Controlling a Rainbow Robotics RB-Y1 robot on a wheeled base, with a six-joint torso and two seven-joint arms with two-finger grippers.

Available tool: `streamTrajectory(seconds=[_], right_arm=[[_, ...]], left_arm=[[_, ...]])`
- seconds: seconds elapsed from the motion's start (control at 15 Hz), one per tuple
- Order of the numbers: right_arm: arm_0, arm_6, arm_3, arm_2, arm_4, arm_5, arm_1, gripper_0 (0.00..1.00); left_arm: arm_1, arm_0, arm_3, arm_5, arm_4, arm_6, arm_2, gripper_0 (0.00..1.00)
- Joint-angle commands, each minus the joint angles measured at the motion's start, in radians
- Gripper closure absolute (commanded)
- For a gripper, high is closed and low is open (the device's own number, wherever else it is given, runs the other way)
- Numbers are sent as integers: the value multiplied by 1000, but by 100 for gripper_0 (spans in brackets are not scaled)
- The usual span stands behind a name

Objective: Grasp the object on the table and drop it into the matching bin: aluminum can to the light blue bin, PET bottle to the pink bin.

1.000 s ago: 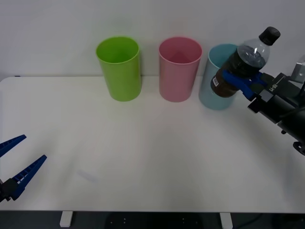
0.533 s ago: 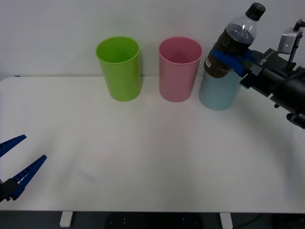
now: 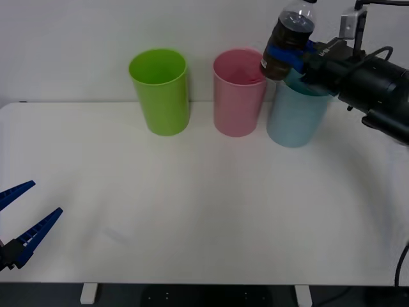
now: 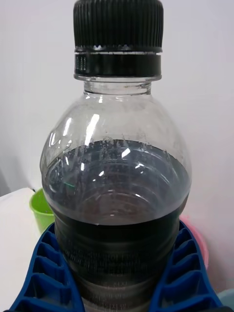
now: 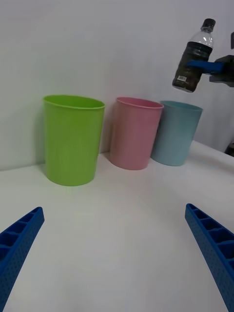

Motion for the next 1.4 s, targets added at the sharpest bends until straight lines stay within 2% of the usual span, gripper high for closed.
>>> streamTrajectory(seconds=[0.07,0.53,0.8,1.13,1.27,1.33,1.4], right_arm=[[-103,19,128,6,57,0,46,100],[-339,100,466,4,148,41,172,100],[-390,152,538,4,191,116,221,100],[-396,177,547,4,195,130,230,99],[-396,181,547,4,195,128,229,89],[-396,183,547,4,195,127,230,63],[-396,183,547,4,192,128,229,9]], left_arm=[[0,0,0,0,0,0,0,0],[0,0,0,0,0,0,0,0],[0,0,0,0,0,0,0,0],[0,0,0,0,0,0,0,0],[0,0,0,0,0,0,0,0],[0,0,0,0,0,0,0,0],[0,0,0,0,0,0,0,0]])
